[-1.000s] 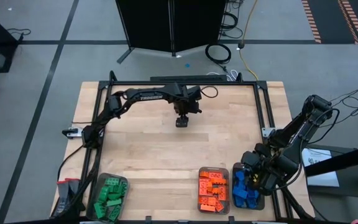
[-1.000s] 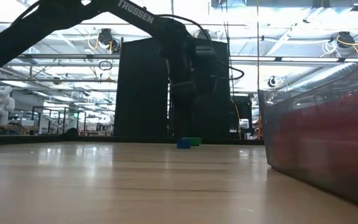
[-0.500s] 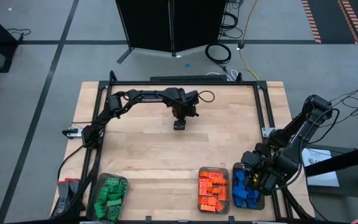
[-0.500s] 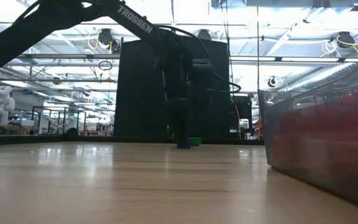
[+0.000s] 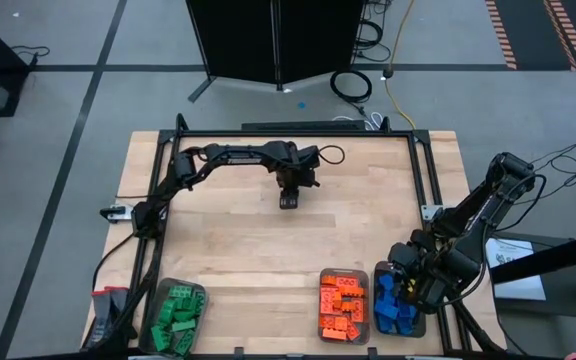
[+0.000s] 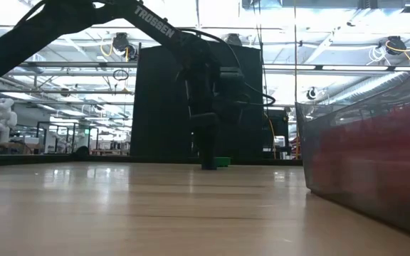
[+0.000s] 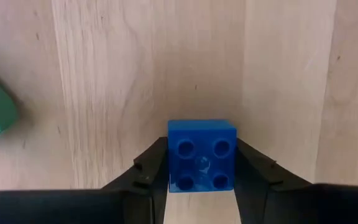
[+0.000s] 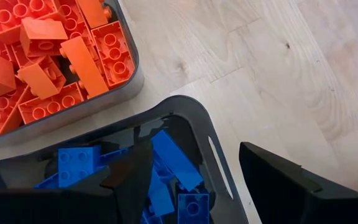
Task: Sort blocks
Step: Put the blue game piece into the right black bin
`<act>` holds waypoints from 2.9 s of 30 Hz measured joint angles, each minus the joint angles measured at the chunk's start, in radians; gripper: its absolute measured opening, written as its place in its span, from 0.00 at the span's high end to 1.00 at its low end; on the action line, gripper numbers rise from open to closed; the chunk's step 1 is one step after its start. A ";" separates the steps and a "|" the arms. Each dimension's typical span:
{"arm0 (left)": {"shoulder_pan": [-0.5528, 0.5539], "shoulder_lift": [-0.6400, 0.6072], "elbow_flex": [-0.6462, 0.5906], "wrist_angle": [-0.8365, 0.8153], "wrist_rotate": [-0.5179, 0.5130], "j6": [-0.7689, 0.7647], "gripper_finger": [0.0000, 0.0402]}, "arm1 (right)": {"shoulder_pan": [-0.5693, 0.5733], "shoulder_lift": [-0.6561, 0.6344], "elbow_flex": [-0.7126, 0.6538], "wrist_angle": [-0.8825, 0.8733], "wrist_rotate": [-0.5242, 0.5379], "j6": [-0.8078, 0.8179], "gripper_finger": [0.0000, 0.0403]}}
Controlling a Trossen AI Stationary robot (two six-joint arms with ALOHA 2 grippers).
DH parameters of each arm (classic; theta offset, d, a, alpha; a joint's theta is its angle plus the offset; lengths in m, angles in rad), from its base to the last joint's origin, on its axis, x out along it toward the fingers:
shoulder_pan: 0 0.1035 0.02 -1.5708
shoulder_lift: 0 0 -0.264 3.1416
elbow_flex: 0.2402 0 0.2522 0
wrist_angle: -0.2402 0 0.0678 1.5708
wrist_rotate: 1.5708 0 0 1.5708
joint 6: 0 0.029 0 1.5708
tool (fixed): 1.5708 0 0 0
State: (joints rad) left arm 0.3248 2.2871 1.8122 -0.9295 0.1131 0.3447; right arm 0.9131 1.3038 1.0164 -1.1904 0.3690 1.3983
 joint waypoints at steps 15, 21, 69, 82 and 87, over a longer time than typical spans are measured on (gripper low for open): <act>0.001 -0.110 0.261 -0.084 0.005 -0.139 0.69 | -0.152 -0.001 0.037 -0.087 0.442 -0.377 0.42; 0.001 -0.228 0.295 0.053 0.015 -0.290 0.69 | -0.312 -0.002 0.188 -0.336 0.770 -0.631 0.42; -0.162 -0.468 0.296 0.788 0.363 -0.759 0.69 | -0.479 0.070 0.830 0.711 0.578 -2.412 0.42; -0.164 -0.468 0.296 0.795 0.370 -0.767 0.69 | -0.512 0.071 0.831 0.708 0.565 -2.416 0.42; -0.167 -0.468 0.296 0.828 0.384 -0.783 0.69 | -0.528 0.071 0.831 0.708 0.560 -2.415 0.44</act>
State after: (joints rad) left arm 0.1581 1.8194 2.1082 -0.1017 0.4969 -0.4386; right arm 0.3853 1.3746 1.8470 -0.4824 0.9287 -1.0165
